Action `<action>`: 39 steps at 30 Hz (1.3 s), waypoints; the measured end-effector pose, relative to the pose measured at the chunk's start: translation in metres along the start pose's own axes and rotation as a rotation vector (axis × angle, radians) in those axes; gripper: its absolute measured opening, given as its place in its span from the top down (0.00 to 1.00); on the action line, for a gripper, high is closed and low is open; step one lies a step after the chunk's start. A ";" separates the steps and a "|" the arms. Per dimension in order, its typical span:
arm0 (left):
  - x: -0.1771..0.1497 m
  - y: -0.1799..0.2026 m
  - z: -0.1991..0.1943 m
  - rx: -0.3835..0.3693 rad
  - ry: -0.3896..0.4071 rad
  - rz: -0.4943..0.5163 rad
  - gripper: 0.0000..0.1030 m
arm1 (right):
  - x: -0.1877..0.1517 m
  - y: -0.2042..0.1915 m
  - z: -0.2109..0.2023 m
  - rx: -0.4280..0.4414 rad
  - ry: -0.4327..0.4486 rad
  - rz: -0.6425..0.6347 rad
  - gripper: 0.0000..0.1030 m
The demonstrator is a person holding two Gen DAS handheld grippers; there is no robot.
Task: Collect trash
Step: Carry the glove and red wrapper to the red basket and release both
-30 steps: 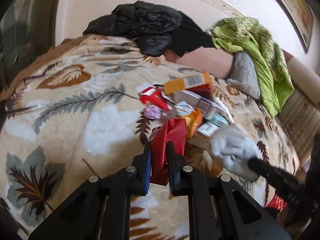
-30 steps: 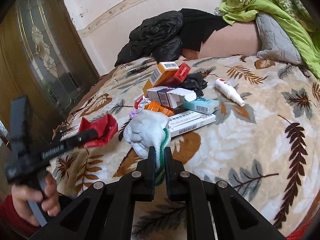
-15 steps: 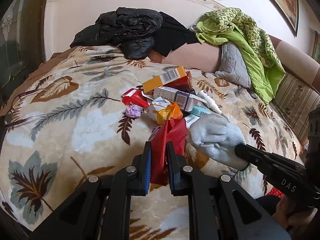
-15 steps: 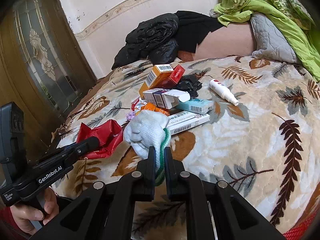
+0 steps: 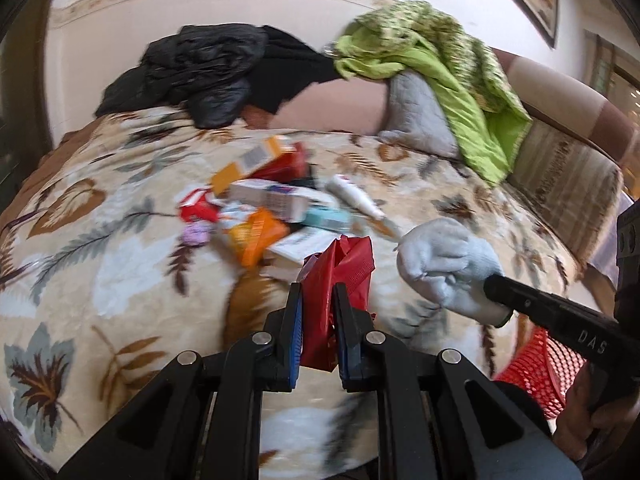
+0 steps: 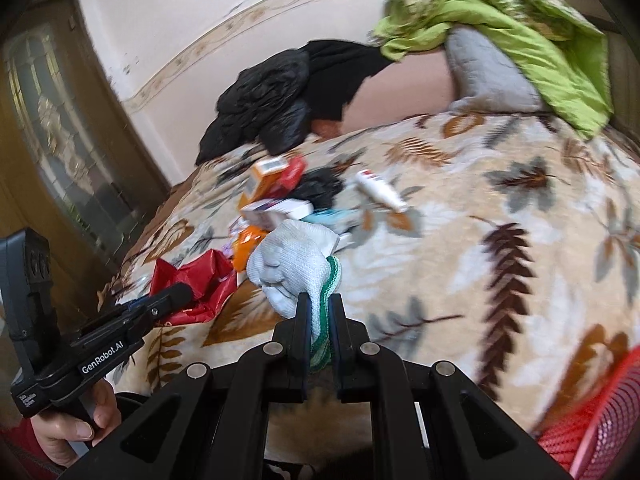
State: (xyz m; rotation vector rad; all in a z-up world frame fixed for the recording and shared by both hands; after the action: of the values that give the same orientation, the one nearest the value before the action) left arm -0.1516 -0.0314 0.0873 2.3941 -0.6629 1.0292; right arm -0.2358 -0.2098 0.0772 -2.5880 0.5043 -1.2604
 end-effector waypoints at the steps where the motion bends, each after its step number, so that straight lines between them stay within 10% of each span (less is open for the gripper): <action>1: 0.001 0.006 0.000 -0.011 -0.001 0.009 0.87 | 0.000 0.009 -0.009 -0.013 0.008 0.014 0.92; 25: -0.043 0.274 0.070 -0.555 -0.333 0.345 0.87 | -0.089 0.224 -0.170 -0.484 0.023 0.437 0.89; 30: -0.052 0.290 0.076 -0.583 -0.351 0.366 0.62 | -0.093 0.236 -0.178 -0.514 0.024 0.446 0.76; 39: -0.029 0.235 0.074 -0.505 -0.297 0.254 0.58 | -0.062 0.210 -0.164 -0.465 0.073 0.350 0.67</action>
State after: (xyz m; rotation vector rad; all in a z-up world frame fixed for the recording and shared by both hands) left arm -0.2668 -0.2507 0.0690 2.0566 -1.1985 0.5079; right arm -0.4452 -0.3849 0.0609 -2.6345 1.3387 -1.2290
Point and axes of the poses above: each gripper's, at about its wrist camera, not at the fingertips, and z roughly the way its jaws point, y to its right, x to its top, the point moved 2 cm from there along z, roughly the way its jaws point, and after that the axes turned 4 degrees about -x, right-handed, at the moved point
